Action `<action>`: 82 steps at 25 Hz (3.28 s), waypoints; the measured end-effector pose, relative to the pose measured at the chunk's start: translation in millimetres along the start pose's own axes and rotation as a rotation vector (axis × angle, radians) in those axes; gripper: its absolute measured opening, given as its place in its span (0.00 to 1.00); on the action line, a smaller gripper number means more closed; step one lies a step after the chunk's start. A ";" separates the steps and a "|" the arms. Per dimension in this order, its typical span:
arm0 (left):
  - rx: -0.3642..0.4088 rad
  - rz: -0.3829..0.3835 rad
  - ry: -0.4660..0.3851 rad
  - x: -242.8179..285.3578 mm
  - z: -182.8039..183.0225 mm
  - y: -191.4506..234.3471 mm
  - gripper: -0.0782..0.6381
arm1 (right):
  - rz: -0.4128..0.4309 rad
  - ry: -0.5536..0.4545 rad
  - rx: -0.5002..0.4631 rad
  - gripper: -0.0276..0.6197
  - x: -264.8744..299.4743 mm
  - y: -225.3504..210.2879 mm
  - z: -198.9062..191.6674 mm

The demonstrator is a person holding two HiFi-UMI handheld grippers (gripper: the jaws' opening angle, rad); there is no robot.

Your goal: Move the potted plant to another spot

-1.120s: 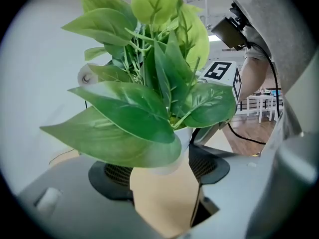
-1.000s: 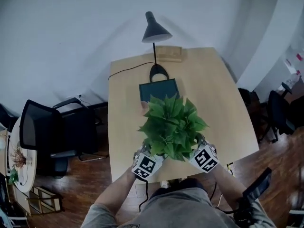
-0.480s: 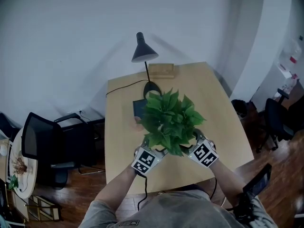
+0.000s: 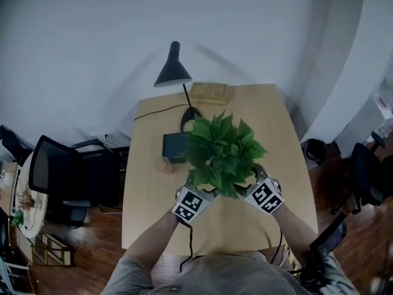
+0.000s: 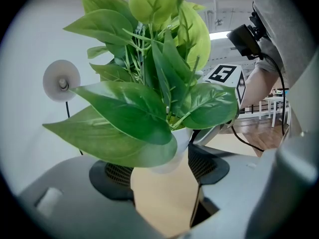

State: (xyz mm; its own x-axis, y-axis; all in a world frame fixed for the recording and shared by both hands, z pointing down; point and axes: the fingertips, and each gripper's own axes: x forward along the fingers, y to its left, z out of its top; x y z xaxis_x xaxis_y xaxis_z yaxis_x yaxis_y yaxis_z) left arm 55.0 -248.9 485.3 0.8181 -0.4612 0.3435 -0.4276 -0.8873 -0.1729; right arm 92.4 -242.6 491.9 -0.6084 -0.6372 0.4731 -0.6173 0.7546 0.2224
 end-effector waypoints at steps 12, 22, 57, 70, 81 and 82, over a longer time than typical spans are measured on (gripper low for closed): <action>-0.012 0.027 0.032 9.1 -17.8 2.0 0.57 | 0.035 -0.007 0.016 0.55 14.6 1.8 -12.0; -0.097 -0.028 0.097 92.6 -65.0 36.8 0.57 | 0.067 0.075 0.086 0.55 66.7 -57.1 -74.0; -0.214 0.075 0.176 158.4 -128.0 56.2 0.51 | 0.063 0.113 0.094 0.53 119.1 -98.6 -148.6; -0.219 0.097 0.199 151.4 -134.7 57.4 0.50 | 0.030 0.146 0.104 0.55 114.4 -96.7 -158.3; -0.268 0.174 0.158 100.3 -106.8 39.8 0.36 | -0.035 0.077 0.231 0.54 61.2 -75.2 -138.4; -0.272 0.188 0.146 93.8 -101.4 37.8 0.33 | -0.042 0.061 0.237 0.52 54.9 -71.7 -132.4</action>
State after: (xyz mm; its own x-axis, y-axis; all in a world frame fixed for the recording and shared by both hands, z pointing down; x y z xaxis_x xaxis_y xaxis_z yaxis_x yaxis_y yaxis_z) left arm 76.6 -325.1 604.6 0.6603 -0.5929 0.4610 -0.6680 -0.7442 -0.0003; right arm 169.3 -310.9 614.7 -0.5531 -0.6510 0.5199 -0.7455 0.6654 0.0400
